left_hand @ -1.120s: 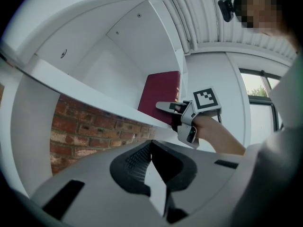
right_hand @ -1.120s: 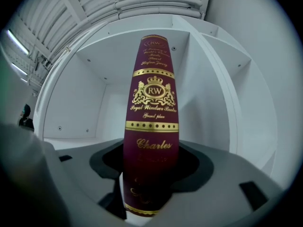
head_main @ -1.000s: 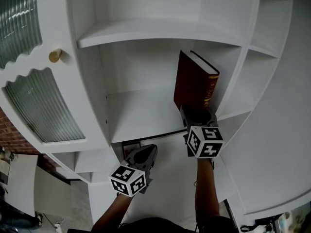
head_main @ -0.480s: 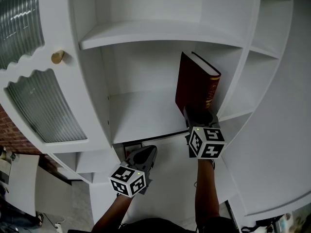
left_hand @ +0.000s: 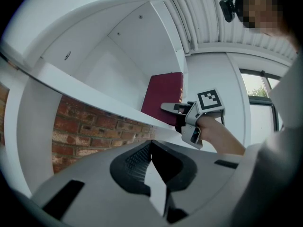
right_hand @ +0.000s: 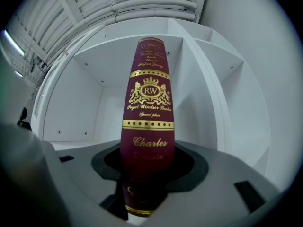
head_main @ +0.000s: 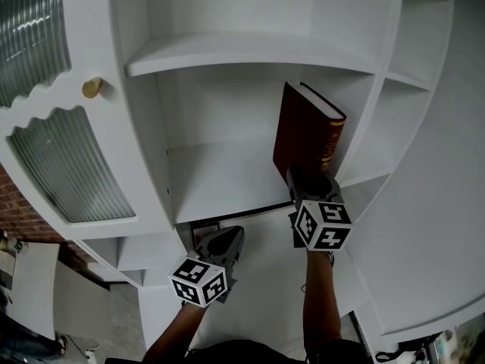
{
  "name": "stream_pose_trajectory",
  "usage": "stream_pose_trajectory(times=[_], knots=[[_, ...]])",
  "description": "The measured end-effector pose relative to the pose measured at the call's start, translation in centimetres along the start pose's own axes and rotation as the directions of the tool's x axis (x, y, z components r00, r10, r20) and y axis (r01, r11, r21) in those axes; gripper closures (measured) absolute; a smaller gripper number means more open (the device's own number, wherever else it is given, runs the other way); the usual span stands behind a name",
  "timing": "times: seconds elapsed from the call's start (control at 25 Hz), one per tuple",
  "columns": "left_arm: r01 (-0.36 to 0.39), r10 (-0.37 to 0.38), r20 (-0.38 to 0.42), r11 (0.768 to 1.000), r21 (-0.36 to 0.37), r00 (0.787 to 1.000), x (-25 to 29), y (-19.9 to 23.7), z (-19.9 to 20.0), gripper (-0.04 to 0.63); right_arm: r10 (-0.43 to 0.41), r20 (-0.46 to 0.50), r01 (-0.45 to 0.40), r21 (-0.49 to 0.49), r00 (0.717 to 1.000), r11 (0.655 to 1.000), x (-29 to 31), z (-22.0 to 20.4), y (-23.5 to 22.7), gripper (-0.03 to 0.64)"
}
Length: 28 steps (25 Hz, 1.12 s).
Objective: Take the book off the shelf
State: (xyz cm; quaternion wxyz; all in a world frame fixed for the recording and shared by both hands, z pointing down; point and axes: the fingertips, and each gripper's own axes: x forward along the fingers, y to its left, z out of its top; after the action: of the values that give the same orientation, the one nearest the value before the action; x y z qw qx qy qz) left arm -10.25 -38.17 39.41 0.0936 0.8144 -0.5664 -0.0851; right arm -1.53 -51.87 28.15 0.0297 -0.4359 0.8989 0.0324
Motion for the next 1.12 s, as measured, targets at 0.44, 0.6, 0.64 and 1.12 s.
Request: stream_pose_trajectory(times=[0.44,0.6,0.64,1.12], knots=[[0.043,-0.043,0.006,0.999,-0.001,0.999,-0.6,-1.6,0.2,0.578,-0.013,0.003,0.013,-0.005,1.000,1.000,-2.3,0.3,0.6,0.382],[0.056,-0.056,0.012,0.998,0.000,0.998,-1.0,-2.2,0.5,0.578,-0.009,0.015,0.009,-0.002,1.000,1.000,-3.3,0.7,1.1,0.382],[0.059,-0.059,0.012,0.998,0.000,0.998,-1.1,-2.3,0.5,0.578,-0.009,0.017,0.009,-0.002,1.000,1.000,-3.6,0.8,1.3,0.382],[0.092,-0.092,0.027,0.996,0.006,0.995,-2.5,-4.0,1.2,0.580,-0.021,0.016,0.021,-0.013,1.000,1.000,-6.5,0.9,2.4,0.382]])
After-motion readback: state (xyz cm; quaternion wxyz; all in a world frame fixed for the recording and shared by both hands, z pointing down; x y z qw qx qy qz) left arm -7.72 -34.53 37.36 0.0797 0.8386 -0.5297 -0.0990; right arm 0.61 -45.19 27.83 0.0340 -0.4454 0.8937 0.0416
